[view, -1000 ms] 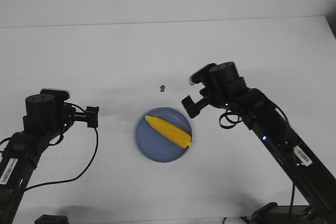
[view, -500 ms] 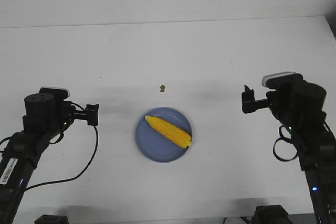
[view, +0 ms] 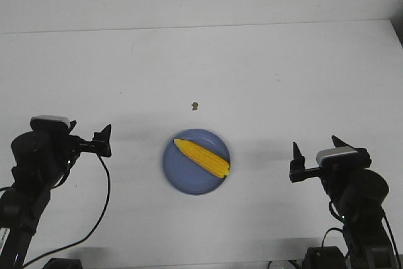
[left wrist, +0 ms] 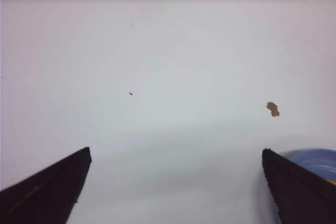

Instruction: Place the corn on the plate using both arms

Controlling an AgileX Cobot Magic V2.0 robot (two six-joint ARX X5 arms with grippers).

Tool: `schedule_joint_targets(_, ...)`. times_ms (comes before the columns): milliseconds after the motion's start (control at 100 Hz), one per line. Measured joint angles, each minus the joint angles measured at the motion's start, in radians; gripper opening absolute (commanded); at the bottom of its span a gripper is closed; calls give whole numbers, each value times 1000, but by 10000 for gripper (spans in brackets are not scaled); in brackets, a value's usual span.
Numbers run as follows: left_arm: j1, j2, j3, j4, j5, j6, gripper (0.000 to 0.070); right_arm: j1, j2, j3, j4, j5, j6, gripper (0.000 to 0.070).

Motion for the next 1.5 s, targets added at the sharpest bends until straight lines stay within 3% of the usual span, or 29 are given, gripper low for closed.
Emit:
schedule_joint_targets(150,0,-159,-143,19,-4,0,700,0,-132,-69,-1,-48,6,690)
schedule_joint_targets(380,0,-366,-286,17,-79,-43,700,0,-229,-98,7,-37,16,690)
schedule_joint_targets(660,0,-450,-286,23,-108,-47,700,0,-225,-98,22,110,24,687)
schedule_joint_targets(750,0,-448,-286,11,-107,-47,700,0,-225,-98,21,117,30,685)
schedule_joint_targets(790,0,-448,-286,4,-107,-47,700,0,-225,-98,22,115,31,660)
schedule_joint_targets(840,0,-448,-286,1,-108,-47,700,0,-225,-98,22,114,33,572)
schedule_joint_targets(880,0,-448,-286,1,-108,-47,600,0,-225,-98,21,114,36,481)
schedule_joint_targets(980,0,-448,-286,-1,-108,-44,266,0,-225,-98,22,114,37,235)
schedule_joint_targets(1060,0,-448,-286,-3,-108,-44,93,0,-225,-98,22,114,37,33)
schedule_joint_targets(1080,0,-448,-286,-3,-108,-44,67,0,-225,-98,22,114,37,3)
schedule_joint_targets(1130,0,-448,-286,-3,-108,-44,4,0,-225,-98,22,114,36,2)
schedule_joint_targets(1500,0,-450,-286,-18,-108,-40,15,0,-225,-98,22,114,37,2)
